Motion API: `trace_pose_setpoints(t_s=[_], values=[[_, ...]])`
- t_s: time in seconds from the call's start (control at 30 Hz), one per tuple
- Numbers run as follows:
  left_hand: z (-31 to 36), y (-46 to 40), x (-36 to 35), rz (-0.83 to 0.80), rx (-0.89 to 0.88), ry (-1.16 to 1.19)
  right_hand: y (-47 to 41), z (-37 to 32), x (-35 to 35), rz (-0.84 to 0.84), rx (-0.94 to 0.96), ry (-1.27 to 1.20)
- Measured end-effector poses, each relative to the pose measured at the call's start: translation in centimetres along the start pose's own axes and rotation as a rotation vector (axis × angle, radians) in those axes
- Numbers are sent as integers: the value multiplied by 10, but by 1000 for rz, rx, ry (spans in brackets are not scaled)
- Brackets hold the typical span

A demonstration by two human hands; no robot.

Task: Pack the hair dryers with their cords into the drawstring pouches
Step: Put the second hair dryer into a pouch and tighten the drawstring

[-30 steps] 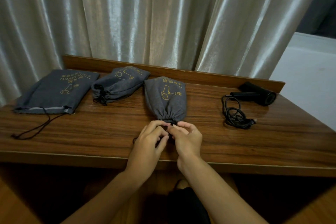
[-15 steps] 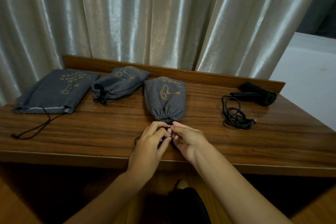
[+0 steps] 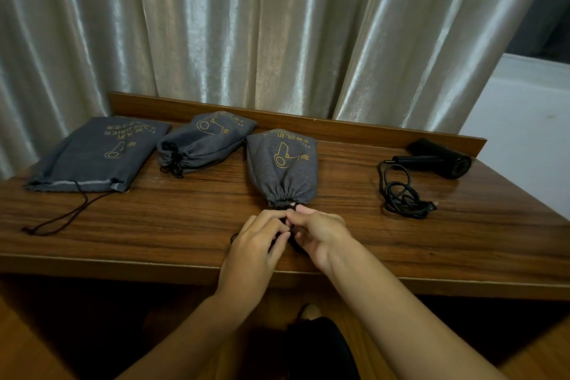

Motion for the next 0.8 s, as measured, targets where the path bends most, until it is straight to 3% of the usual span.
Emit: trace_pose_setpoints(t_s=[0.27, 0.6, 0.8], values=[[-2, 1, -1, 15, 40, -13, 0, 8, 6, 110, 244, 84], [0, -1, -2, 7, 43, -19, 7, 9, 7, 42, 523, 138], [1, -1, -1, 3, 32, -13, 10, 9, 7, 56, 656, 328]])
Point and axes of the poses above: each hand's wrist, its own y-axis away from the middle knuckle, its own x-axis out of the back of the hand, z = x × y, the point moved 4 cm from there along -y, towards the middle knuckle, and after that the axes turned 5 degrees about -y, right-handed, at the moved point
